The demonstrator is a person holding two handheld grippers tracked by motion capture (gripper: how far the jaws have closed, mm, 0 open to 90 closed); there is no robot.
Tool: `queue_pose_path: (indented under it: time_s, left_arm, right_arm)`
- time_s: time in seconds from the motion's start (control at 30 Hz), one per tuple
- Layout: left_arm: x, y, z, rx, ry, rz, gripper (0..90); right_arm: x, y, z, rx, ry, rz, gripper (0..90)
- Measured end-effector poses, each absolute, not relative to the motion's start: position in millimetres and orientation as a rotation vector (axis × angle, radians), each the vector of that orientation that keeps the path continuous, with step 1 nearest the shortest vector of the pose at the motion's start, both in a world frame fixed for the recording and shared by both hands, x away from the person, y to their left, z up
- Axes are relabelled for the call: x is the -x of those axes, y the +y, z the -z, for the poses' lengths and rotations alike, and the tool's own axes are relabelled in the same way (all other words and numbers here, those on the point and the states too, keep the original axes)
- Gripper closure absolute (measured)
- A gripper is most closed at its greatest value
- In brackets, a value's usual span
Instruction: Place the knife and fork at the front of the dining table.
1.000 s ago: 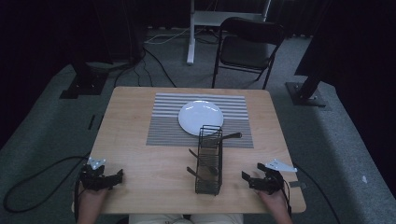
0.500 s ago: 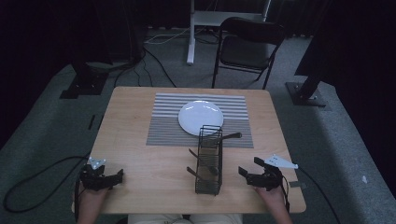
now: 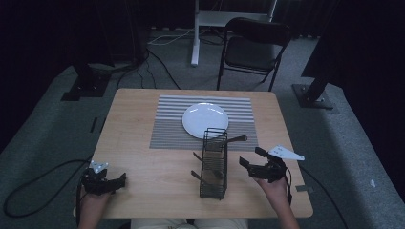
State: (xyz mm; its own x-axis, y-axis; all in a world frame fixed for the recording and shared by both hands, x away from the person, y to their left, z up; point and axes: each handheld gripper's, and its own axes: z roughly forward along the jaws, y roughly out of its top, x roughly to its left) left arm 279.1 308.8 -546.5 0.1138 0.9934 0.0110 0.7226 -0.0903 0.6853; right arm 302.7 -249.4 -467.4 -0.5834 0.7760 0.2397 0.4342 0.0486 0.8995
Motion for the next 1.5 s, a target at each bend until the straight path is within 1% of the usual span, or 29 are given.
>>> queue_pose_path:
  time_s: [0.03, 0.07, 0.2, 0.3, 0.33, 0.43, 0.47, 0.5, 0.57, 0.6, 0.63, 0.67, 0.77, 0.87, 1.03, 1.17, 1.37, 1.5]
  left_arm:
    - [-279, 309, 546, -1.874, 1.661, -0.670, 0.2]
    - [-279, 309, 546, -1.871, 1.662, -0.671, 0.2]
    - [-279, 309, 546, -1.871, 1.662, -0.671, 0.1]
    - [-279, 309, 546, -1.871, 1.662, -0.671, 0.1]
    - [-279, 309, 546, -1.871, 1.662, -0.671, 0.1]
    - [-279, 309, 546, -1.872, 1.662, -0.671, 0.1]
    - [-279, 309, 546, -1.872, 1.662, -0.671, 0.1]
    - [-279, 309, 546, -1.872, 1.662, -0.671, 0.1]
    - [-279, 309, 546, -1.874, 1.661, -0.671, 0.1]
    - [-279, 309, 546, -1.874, 1.661, -0.671, 0.1]
    - [-279, 309, 546, -1.872, 1.662, -0.671, 0.1]
    - [-279, 309, 546, -1.871, 1.662, -0.671, 0.1]
    - [-279, 309, 546, -1.871, 1.662, -0.671, 0.1]
    - [-279, 309, 546, -1.871, 1.662, -0.671, 0.1]
    - [-279, 309, 546, -1.871, 1.662, -0.671, 0.1]
    - [-279, 309, 546, -1.871, 1.662, -0.671, 0.1]
    - [-279, 309, 546, -1.871, 1.662, -0.671, 0.1]
    - [-279, 309, 546, -1.872, 1.662, -0.671, 0.1]
  right_arm:
    - [-304, -248, 466, -1.227, 2.019, -1.549, 10.7]
    - [-306, -246, 465, -1.221, 2.015, -1.548, 13.1]
    - [-312, -238, 460, -1.206, 2.012, -1.575, 13.6]
    - [-317, -231, 457, -1.194, 2.020, -1.585, 15.9]
    - [-318, -230, 456, -1.193, 2.015, -1.581, 19.6]
    - [-322, -226, 455, -1.186, 2.014, -1.600, 24.7]
    - [-322, -225, 455, -1.179, 2.016, -1.607, 27.5]
    - [-323, -224, 454, -1.174, 2.009, -1.610, 32.6]
    - [-325, -223, 454, -1.170, 2.009, -1.616, 38.3]
    - [-325, -223, 454, -1.170, 2.009, -1.616, 38.3]
    - [-326, -222, 455, -1.172, 2.007, -1.614, 41.8]
    - [-328, -221, 455, -1.177, 2.010, -1.623, 48.2]
    - [-329, -218, 455, -1.172, 2.003, -1.619, 55.4]
    - [-330, -215, 455, -1.160, 1.998, -1.621, 58.7]
    - [-331, -209, 456, -1.157, 2.000, -1.597, 61.0]
    - [-329, -203, 459, -1.156, 1.976, -1.587, 71.7]
    - [-331, -199, 461, -1.141, 1.961, -1.584, 79.2]
    - [-332, -198, 460, -1.132, 1.966, -1.587, 79.7]
